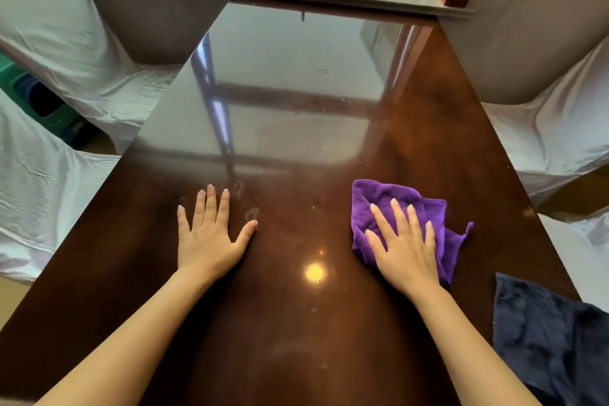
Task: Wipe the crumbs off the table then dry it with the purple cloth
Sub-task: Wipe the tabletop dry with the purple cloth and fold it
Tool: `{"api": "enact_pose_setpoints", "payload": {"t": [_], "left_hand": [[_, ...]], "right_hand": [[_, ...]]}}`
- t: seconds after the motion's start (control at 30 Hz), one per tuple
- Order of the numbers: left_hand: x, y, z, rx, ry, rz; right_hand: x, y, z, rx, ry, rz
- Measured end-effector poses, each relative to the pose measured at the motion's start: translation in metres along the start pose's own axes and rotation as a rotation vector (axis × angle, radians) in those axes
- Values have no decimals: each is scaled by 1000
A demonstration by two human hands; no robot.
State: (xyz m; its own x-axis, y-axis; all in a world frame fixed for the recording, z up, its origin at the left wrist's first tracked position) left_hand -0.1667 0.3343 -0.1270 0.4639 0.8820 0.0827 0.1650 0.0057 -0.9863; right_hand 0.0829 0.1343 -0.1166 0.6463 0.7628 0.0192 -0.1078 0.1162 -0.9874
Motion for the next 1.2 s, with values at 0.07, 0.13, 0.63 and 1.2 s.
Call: {"api": "enact_pose_setpoints", "payload": {"t": [0.07, 0.13, 0.63, 1.2], "left_hand": [[-13, -2, 6, 6, 7, 4], [-25, -5, 15, 26, 4, 1], [-43, -15, 24, 59, 10, 11], [-41, -13, 27, -7, 38, 6]], "right_hand": [[-16, 2, 13, -11, -40, -5], [-27, 5, 27, -16, -81, -10], [54, 32, 162, 36, -357, 59], [144, 52, 278, 14, -533, 127]]}}
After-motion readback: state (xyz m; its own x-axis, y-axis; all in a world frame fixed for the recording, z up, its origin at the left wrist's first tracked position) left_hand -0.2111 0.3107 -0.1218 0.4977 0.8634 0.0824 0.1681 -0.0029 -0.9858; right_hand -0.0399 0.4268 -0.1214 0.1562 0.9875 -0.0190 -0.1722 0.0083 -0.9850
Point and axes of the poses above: each hand's wrist, its own x-axis towards the middle knuckle, its own y-axis out of the palm, z = x × y, the point moved 4 cm from there along x, towards the middle knuckle, and after that the axes turned 7 degrees about -z, right-handed, at the moved point
